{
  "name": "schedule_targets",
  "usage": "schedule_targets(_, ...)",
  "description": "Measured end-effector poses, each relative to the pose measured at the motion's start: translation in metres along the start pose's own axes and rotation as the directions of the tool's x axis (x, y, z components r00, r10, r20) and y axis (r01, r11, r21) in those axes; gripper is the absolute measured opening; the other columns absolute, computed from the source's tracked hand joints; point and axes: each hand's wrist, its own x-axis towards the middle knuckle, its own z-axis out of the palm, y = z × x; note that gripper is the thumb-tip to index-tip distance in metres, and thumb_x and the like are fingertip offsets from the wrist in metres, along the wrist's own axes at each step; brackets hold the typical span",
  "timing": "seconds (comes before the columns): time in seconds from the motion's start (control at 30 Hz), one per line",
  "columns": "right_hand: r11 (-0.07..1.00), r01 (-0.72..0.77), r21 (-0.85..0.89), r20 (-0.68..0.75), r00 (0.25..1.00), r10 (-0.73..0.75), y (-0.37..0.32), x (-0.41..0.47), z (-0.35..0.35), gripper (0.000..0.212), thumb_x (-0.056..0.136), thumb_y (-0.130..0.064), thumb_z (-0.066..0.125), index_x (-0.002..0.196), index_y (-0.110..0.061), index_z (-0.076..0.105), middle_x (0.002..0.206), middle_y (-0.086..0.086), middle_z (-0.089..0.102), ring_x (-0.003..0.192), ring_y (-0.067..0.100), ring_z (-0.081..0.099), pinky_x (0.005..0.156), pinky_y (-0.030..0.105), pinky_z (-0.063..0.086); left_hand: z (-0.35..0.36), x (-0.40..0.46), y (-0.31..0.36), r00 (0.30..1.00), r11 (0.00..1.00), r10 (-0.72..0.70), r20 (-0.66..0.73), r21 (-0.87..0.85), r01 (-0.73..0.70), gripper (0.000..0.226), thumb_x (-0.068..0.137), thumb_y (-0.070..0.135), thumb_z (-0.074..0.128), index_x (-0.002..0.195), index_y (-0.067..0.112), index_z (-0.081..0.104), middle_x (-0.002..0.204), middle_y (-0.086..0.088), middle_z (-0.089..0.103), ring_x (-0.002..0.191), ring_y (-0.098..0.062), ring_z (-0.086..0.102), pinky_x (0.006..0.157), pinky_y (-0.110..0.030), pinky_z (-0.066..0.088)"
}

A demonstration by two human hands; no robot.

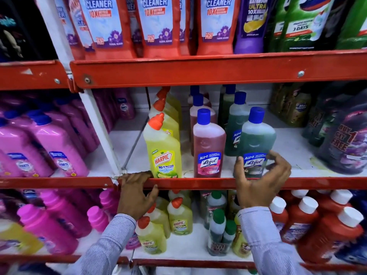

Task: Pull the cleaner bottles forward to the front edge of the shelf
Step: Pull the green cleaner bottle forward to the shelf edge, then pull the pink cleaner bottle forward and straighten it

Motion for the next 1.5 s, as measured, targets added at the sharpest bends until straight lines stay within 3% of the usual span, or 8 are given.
schedule_targets(0.13,0.928,0.288,0.236,0.143,0.934,-0.327,-0.034,-0.036,0.003,0.006,0.081,-0.004,0.068,0.086,-0.003,0.067,0.089,0.003,0.064,0.082,0.021,0.06,0.079,0.028,0.051,-0.009,0.002,0.003,1.0,0.998,-0.002,-0.018,-0.064,0.001,0.048,0.077,0.049,0.051,0.108,0.017,0.069,0.098,-0.005,0.076,0.092,-0.029,0.069,0.095,-0.044,0.045)
schedule_targets(0.23,0.948,0.193,0.252,0.485,0.823,-0.296,-0.046,-0.059,0.025,0.016,0.08,-0.009,0.069,0.096,-0.012,0.069,0.093,0.004,0.07,0.082,0.014,0.063,0.083,0.009,0.044,-0.02,0.008,0.007,0.998,0.976,-0.046,-0.04,-0.213,0.037,0.049,0.077,0.05,0.052,0.111,0.019,0.069,0.094,-0.005,0.079,0.087,-0.026,0.073,0.085,-0.036,0.054)
schedule_targets(0.4,0.994,0.108,0.004,0.781,0.621,-0.071,-0.045,-0.063,0.052,0.042,0.084,-0.022,0.07,0.123,-0.011,0.06,0.121,0.009,0.069,0.105,0.024,0.067,0.096,0.034,0.052,-0.028,0.024,0.018,0.991,0.836,-0.096,0.098,-0.533,0.134,0.043,0.077,0.03,0.085,0.115,0.021,0.067,0.102,0.007,0.077,0.094,0.003,0.071,0.084,-0.018,0.057)
schedule_targets(0.6,0.997,0.065,-0.04,0.884,0.468,0.005,-0.037,-0.037,0.055,0.059,0.08,-0.005,0.068,0.135,-0.017,0.051,0.123,0.008,0.069,0.11,0.022,0.066,0.085,-0.001,0.036,-0.009,0.055,0.03,0.951,0.732,-0.055,0.305,-0.636,0.246,0.055,0.063,0.045,0.088,0.11,0.023,0.071,0.104,0.0,0.08,0.097,-0.017,0.075,0.091,-0.049,0.059)
schedule_targets(0.97,0.997,0.031,-0.073,0.879,0.474,0.049,-0.055,-0.067,0.074,0.059,0.083,0.001,0.066,0.138,-0.015,0.051,0.119,0.006,0.071,0.104,0.001,0.058,0.076,-0.014,0.026,-0.008,0.044,-0.009,0.957,0.658,-0.08,0.277,-0.707,0.26,0.055,0.06,0.05,0.084,0.108,0.027,0.071,0.101,0.0,0.08,0.095,-0.013,0.075,0.091,-0.048,0.06)
schedule_targets(1.1,0.999,0.034,-0.033,0.879,0.476,0.012,-0.057,-0.066,0.073,0.059,0.083,-0.004,0.069,0.137,-0.019,0.052,0.121,-0.003,0.069,0.104,0.0,0.06,0.097,0.008,0.042,-0.013,0.043,-0.007,0.961,0.653,-0.089,0.26,-0.714,0.254,0.061,0.057,0.053,0.084,0.11,0.026,0.07,0.101,-0.001,0.08,0.094,-0.012,0.075,0.09,-0.046,0.061)
schedule_targets(1.33,0.991,0.111,0.071,0.443,0.887,-0.131,-0.029,-0.073,0.023,0.01,0.08,-0.012,0.077,0.088,-0.016,0.072,0.085,-0.003,0.074,0.072,0.009,0.069,0.071,0.027,0.057,-0.026,0.009,0.028,0.927,0.742,-0.305,-0.219,-0.665,0.087,0.067,0.068,0.029,0.093,0.123,0.013,0.058,0.112,0.001,0.063,0.103,-0.006,0.061,0.088,-0.02,0.051)
schedule_targets(1.5,0.998,-0.065,0.022,0.415,0.908,0.05,0.001,-0.043,0.009,0.043,0.076,-0.012,0.079,0.111,-0.01,0.055,0.103,0.006,0.066,0.089,0.02,0.065,0.084,0.015,0.05,-0.017,-0.001,0.086,0.918,0.753,-0.137,-0.373,-0.641,-0.148,0.025,0.079,0.01,0.078,0.102,0.013,0.068,0.089,0.001,0.07,0.085,-0.006,0.067,0.084,-0.019,0.052)
